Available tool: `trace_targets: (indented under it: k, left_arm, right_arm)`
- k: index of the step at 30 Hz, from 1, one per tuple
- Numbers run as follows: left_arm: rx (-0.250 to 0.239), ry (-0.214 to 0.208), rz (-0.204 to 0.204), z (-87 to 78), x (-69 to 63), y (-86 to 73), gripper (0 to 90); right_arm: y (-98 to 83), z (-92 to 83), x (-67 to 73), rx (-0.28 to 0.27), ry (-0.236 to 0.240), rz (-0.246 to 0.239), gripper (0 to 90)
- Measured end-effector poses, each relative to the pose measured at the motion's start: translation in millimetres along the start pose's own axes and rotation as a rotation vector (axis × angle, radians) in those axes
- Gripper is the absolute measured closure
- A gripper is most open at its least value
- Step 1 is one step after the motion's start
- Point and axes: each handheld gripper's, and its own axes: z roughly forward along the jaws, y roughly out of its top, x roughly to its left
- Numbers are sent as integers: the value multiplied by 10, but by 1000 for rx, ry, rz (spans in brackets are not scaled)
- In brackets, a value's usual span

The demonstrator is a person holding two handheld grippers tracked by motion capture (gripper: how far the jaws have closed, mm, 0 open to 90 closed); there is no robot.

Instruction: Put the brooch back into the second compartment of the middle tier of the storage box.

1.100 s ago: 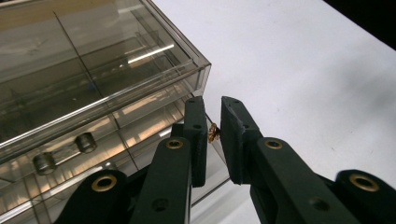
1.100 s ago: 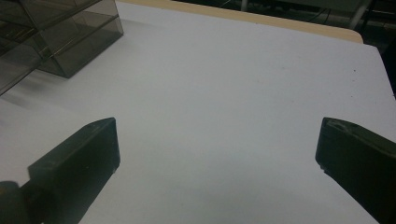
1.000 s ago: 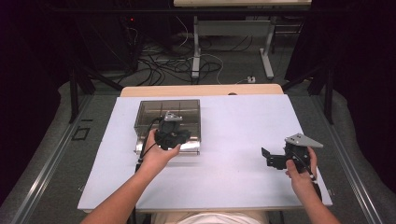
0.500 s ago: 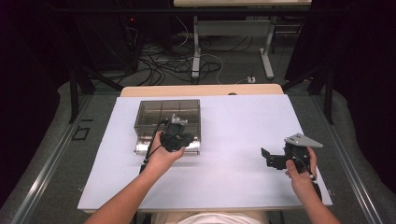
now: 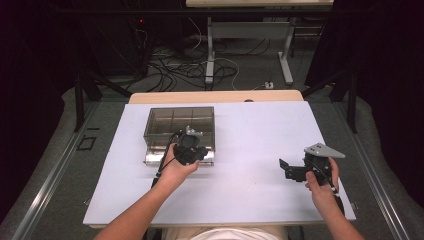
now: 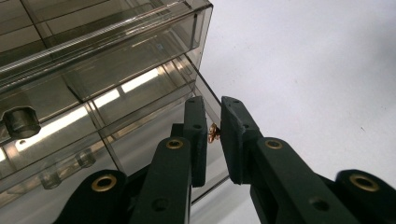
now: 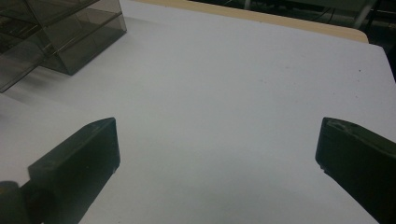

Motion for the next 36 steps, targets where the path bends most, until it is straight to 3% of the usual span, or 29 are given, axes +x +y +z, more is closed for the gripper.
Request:
trace_targets:
  k: [36]
  left_arm:
    - [9,9,-13,30,49,-40,788]
  right_arm:
    - [-5,8,16,8,6,3,0]
